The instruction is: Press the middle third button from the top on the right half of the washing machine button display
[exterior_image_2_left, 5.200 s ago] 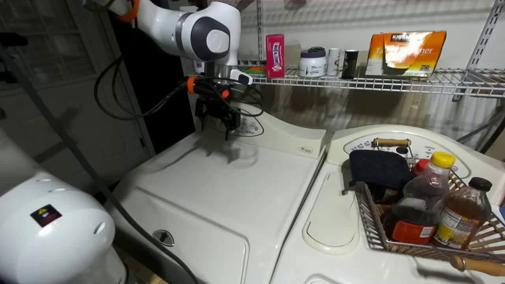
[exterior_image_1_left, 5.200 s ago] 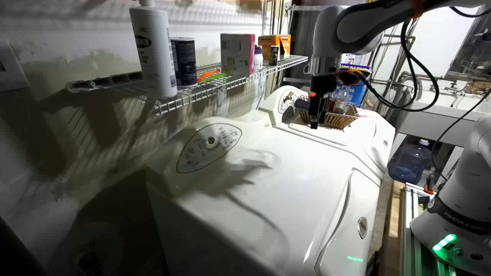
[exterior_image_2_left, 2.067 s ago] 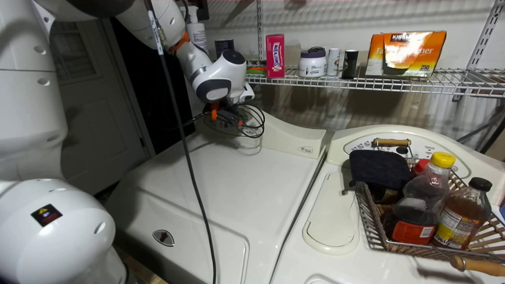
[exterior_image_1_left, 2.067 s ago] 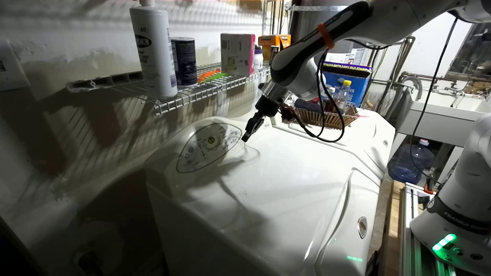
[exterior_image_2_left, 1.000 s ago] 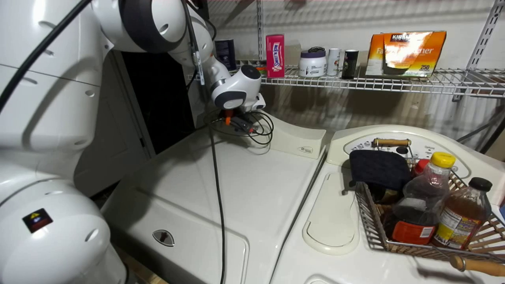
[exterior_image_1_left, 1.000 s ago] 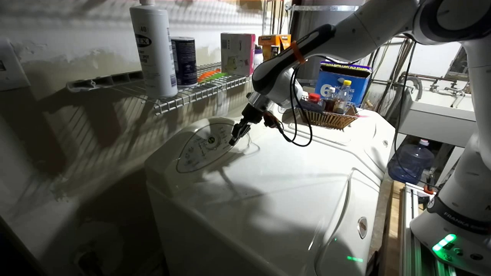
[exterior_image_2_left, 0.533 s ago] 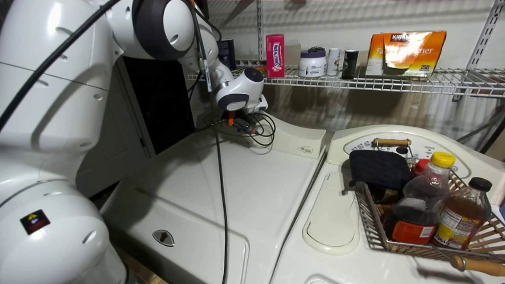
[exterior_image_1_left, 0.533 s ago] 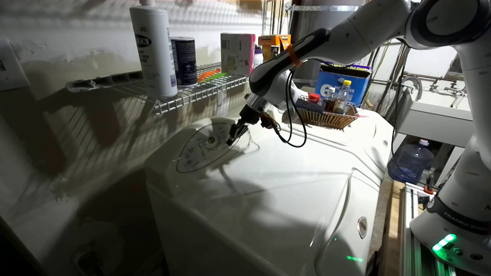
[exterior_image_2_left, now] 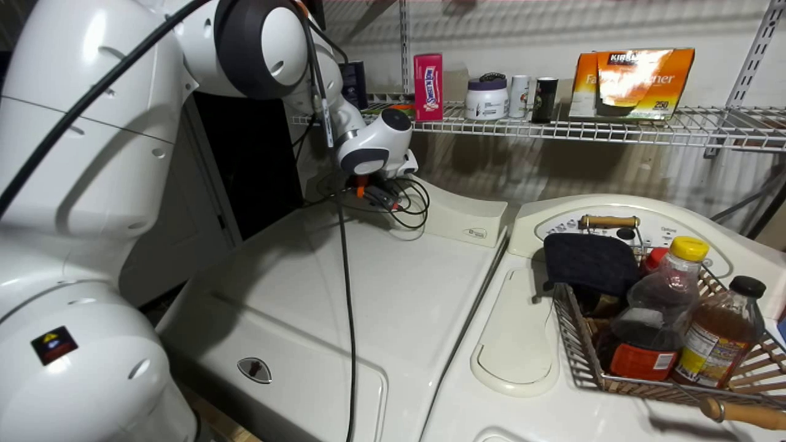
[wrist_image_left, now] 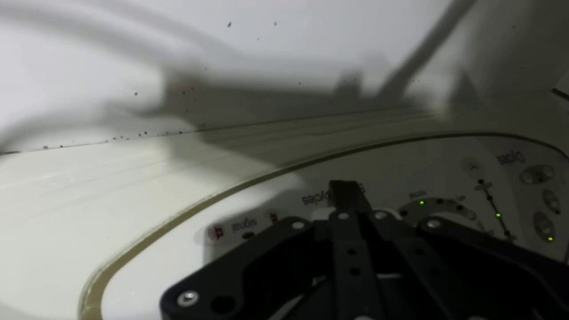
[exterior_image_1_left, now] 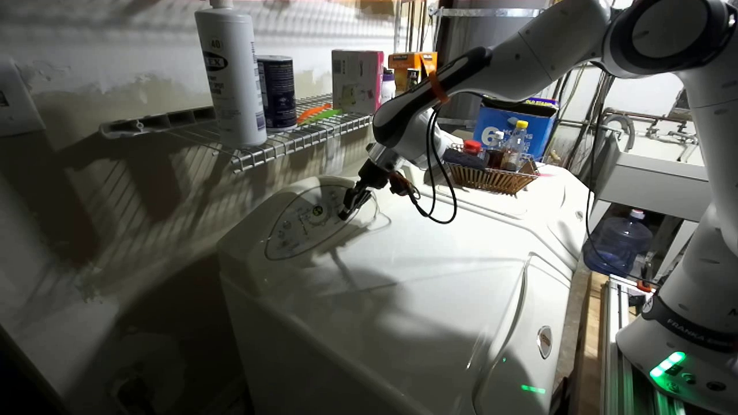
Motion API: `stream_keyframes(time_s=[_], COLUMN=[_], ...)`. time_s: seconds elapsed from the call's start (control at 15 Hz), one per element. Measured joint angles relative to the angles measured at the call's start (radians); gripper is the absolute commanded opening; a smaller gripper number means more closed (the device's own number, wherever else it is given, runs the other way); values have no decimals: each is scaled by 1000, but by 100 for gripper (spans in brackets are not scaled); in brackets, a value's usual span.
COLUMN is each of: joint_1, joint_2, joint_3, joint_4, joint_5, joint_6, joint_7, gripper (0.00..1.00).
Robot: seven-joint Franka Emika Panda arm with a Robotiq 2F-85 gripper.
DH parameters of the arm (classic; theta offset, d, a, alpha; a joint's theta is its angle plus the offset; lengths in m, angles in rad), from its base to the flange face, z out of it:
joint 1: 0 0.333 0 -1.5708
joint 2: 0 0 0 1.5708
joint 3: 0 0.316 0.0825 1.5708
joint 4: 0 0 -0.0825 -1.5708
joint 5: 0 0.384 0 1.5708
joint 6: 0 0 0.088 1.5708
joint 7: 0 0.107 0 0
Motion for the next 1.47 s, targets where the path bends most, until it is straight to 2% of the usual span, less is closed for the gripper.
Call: stream_keyframes(time_s=[0.4, 0.8, 1.07, 1.47], joint_1=[4, 10, 7, -31], joint_2=[0, 0, 0, 0], joint_3=[1, 2, 7, 40], joint_4=[-3, -3, -3, -4], joint_5=[-17, -158, -204, -199], joint_6=[19, 32, 35, 34], joint_7=[0, 9, 31, 170], gripper=[0, 0, 0, 0])
